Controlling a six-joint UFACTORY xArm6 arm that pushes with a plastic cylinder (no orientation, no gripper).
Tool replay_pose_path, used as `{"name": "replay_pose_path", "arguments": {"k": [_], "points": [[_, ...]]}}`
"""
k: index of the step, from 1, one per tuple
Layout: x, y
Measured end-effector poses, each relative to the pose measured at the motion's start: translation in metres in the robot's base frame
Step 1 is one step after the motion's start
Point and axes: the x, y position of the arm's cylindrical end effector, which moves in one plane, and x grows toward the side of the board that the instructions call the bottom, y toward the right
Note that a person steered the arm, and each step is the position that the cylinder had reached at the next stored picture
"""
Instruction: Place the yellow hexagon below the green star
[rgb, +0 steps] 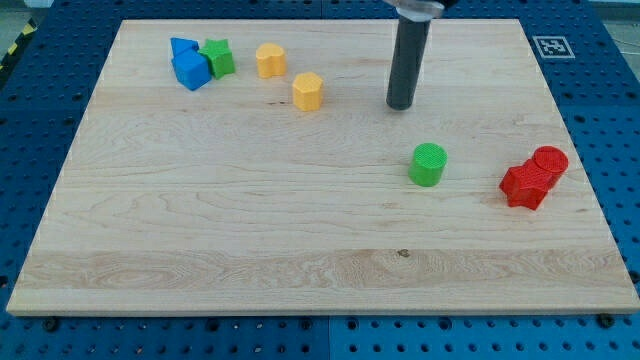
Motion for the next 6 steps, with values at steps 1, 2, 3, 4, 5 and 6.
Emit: {"name": "replay_pose_path", "arguments": {"k": [1, 2, 3, 4, 5, 6], "points": [[0.001, -0.031], [-0.016, -0.083], [-0.037, -0.127], [-0.053, -0.163], [-0.063, -0.192], [-0.073, -0.216]]}}
